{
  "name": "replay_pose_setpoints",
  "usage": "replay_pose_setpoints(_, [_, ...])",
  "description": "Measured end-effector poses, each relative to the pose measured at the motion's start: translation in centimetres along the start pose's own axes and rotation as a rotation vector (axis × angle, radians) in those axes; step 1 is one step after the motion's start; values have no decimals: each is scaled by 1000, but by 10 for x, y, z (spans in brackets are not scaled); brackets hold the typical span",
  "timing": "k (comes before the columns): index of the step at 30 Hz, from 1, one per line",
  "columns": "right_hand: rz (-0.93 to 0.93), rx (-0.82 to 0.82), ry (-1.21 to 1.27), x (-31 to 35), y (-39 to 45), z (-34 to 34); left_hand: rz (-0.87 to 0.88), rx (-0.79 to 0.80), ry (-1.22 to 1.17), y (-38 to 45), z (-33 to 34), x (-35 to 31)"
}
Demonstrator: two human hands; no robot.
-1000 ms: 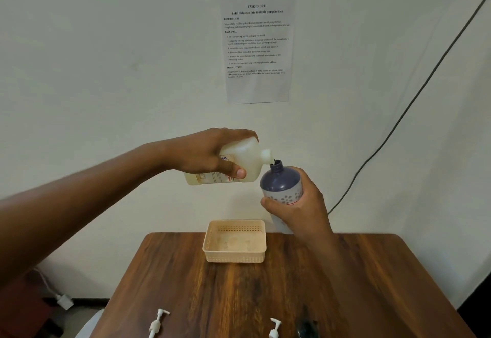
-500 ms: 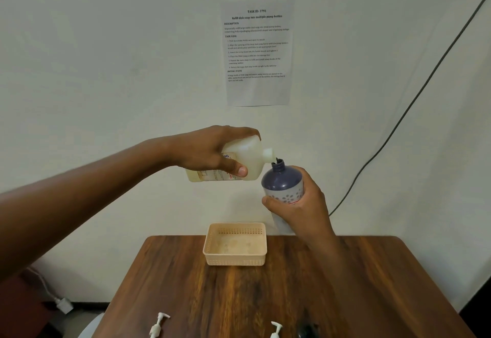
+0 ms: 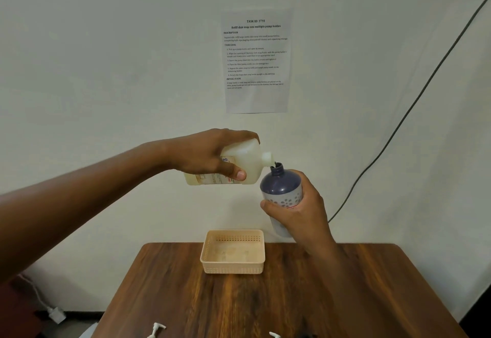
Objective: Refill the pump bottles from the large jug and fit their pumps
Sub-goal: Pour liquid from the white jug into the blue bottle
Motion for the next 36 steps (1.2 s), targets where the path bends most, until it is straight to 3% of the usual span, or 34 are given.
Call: replay_pose_setpoints(36, [-29,-9,4,7,4,1,-13,-8,38,2,-8,1])
Point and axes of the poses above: each hand's wrist, its own y-axis towards the middle knuckle, its own z-axis out of the palm, x = y × z, the point moved 4 cm from there along y, towards the middle knuckle, and after that the axes turned 8 degrees about y, right-handed, at the moved point
